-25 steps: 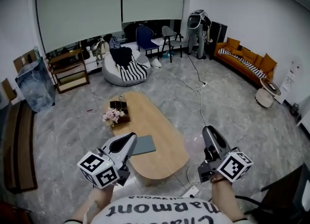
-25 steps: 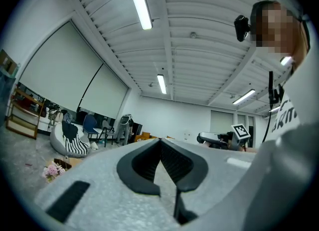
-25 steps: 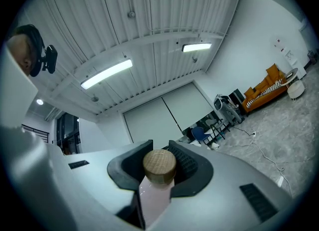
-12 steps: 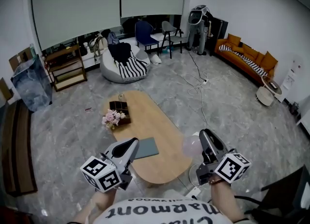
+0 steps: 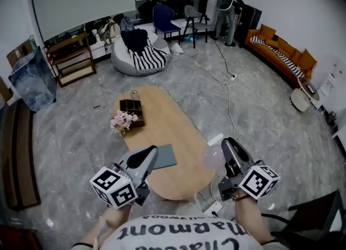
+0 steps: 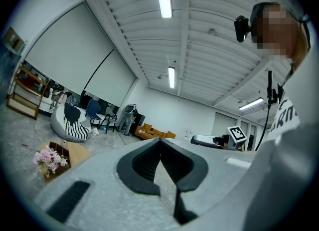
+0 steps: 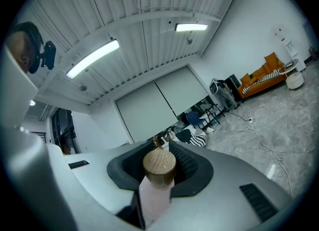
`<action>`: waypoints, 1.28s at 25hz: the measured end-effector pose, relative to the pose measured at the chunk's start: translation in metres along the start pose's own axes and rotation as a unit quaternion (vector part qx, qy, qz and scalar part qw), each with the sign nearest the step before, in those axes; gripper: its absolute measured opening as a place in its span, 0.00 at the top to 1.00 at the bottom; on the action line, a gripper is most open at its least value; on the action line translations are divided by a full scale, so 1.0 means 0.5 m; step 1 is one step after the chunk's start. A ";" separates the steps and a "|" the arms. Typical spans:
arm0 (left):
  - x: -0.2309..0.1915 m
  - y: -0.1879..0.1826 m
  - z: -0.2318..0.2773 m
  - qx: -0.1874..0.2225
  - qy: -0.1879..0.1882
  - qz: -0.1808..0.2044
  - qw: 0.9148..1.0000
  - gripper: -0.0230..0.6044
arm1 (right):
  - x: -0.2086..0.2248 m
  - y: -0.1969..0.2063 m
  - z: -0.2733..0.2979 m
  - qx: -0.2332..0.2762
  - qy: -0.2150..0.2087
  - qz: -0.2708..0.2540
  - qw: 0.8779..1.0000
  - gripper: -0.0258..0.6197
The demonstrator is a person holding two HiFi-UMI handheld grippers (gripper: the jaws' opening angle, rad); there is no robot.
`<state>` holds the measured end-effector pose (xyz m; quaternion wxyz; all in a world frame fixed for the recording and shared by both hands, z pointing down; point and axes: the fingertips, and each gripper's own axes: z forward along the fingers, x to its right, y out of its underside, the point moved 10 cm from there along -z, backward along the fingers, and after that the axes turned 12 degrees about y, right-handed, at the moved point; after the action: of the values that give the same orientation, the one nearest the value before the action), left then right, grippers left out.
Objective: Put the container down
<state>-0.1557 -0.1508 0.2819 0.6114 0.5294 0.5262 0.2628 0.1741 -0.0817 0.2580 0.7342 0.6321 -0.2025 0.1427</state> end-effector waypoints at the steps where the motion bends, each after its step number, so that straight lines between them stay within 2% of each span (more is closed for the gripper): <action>1: -0.011 0.000 0.011 0.001 -0.001 0.000 1.000 0.94 | 0.008 -0.003 0.018 -0.003 -0.002 -0.001 1.000 0.80; 11: -0.110 0.006 0.177 0.014 -0.034 -0.013 0.999 0.94 | 0.106 -0.076 0.230 -0.046 -0.045 -0.013 0.998 0.80; 16: -0.149 0.027 0.264 0.020 -0.046 -0.018 0.999 0.94 | 0.152 -0.088 0.336 -0.076 -0.073 -0.021 0.994 0.80; 24: -0.217 0.093 0.342 0.019 -0.094 -0.057 0.994 0.94 | 0.233 -0.046 0.481 -0.152 -0.098 -0.011 0.983 0.80; 27: -0.251 0.121 0.371 0.003 -0.114 -0.069 0.991 0.94 | 0.269 -0.022 0.531 -0.178 -0.101 -0.012 0.979 0.80; 32: -0.284 0.183 0.422 -0.035 -0.131 -0.113 0.984 0.94 | 0.330 0.038 0.596 -0.226 -0.093 0.003 0.970 0.80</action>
<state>0.0167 -0.3262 0.3940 0.7192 0.4747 0.4880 0.1386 0.2751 -0.3801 0.3891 0.8354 0.4599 -0.2988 0.0365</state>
